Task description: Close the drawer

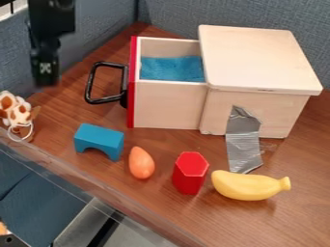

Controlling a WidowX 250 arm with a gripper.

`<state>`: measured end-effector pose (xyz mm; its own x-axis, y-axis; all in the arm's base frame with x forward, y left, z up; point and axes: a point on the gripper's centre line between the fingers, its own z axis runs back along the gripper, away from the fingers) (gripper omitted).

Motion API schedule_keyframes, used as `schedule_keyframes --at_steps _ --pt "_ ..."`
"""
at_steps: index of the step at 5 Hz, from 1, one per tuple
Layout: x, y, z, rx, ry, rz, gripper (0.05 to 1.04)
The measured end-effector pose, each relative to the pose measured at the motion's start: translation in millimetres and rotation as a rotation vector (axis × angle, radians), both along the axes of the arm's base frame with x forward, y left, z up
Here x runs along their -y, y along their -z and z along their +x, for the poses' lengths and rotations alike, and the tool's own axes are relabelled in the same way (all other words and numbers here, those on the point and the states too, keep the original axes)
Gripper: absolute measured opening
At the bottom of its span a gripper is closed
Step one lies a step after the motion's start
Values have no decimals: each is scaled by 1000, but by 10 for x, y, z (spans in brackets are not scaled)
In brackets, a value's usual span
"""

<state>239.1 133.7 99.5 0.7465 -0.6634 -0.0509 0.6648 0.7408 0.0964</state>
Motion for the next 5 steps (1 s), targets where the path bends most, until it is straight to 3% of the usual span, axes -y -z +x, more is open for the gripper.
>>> schedule_keyframes --at_steps 2,3,5 --pt "-20 288 154 68 94 24 1000" --pt "-64 410 190 51 101 30 1000" --pt "-281 453 381 56 28 47 1000"
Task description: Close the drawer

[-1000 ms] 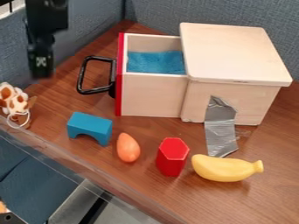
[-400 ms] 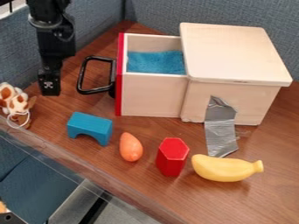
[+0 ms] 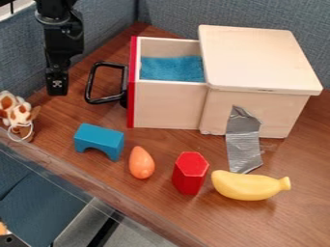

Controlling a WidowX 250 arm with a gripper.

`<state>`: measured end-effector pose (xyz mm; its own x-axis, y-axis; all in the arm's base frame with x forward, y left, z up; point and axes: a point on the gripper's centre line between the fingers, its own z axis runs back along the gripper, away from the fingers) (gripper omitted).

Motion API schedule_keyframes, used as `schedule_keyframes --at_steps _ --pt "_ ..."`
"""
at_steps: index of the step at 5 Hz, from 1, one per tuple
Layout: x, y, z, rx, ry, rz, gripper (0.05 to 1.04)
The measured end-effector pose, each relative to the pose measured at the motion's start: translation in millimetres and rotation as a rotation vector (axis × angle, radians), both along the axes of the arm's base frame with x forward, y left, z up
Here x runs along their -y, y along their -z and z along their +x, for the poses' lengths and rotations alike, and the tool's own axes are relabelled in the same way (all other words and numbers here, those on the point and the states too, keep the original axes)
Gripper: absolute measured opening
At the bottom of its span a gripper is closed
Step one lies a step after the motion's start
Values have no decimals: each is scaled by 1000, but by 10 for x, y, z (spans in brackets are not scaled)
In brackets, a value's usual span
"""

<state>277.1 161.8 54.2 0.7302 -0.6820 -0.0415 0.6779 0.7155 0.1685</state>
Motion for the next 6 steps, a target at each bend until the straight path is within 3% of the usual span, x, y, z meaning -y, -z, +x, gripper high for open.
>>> schedule_keyframes --at_steps 2,6 --pt "-4 -10 96 49 -33 -91 1000" --pt "184 47 210 60 -15 -148 999"
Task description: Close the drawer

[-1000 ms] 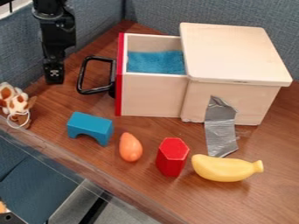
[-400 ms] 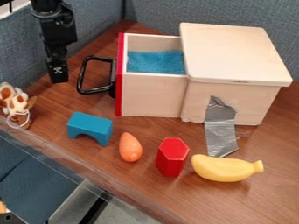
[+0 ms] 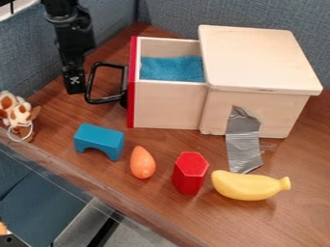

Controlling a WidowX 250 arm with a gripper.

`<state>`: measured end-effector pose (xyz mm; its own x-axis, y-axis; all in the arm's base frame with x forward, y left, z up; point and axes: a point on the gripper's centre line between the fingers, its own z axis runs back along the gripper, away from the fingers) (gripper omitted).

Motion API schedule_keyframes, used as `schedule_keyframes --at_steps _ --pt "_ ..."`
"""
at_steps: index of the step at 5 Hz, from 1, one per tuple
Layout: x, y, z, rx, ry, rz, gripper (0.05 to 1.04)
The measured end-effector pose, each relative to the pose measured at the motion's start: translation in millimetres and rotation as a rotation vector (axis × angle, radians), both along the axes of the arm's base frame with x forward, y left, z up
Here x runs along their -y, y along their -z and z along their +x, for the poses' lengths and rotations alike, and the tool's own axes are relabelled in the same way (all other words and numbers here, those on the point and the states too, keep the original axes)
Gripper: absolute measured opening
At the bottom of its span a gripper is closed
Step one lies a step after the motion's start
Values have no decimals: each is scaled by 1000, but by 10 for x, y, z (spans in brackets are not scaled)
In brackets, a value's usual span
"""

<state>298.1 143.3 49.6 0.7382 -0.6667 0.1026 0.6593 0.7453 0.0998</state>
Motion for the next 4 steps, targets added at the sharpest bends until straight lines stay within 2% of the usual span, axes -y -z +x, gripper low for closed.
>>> schedule_keyframes --at_steps 1,2,4 --pt "234 -41 153 31 41 -33 1001" --pt "437 -57 245 41 90 -43 1000" --pt "432 -40 322 40 74 -47 999"
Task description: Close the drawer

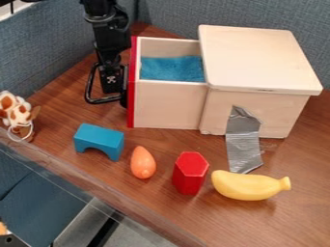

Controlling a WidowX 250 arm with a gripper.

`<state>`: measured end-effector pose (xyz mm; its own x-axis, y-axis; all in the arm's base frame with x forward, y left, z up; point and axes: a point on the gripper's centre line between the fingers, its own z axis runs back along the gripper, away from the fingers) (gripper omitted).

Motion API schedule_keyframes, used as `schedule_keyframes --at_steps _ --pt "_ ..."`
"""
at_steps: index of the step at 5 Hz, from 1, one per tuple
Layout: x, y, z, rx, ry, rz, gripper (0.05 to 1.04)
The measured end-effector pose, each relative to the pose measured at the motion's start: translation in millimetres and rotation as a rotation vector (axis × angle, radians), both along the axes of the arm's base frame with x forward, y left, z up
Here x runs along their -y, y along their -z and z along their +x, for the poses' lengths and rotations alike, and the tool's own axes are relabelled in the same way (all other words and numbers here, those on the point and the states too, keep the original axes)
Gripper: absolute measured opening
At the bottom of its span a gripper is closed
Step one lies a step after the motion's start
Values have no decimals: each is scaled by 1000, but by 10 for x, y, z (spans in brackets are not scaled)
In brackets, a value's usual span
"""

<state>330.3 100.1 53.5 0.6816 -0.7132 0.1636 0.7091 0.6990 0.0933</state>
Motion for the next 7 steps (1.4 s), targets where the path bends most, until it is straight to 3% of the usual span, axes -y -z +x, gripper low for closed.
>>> schedule_keyframes --at_steps 2,4,6,7 --pt "15 20 10 -11 12 -14 999" --pt "119 -69 130 42 13 -108 999" --pt "255 -277 321 118 -5 -236 999" --pt "279 -284 355 128 -20 -280 999"
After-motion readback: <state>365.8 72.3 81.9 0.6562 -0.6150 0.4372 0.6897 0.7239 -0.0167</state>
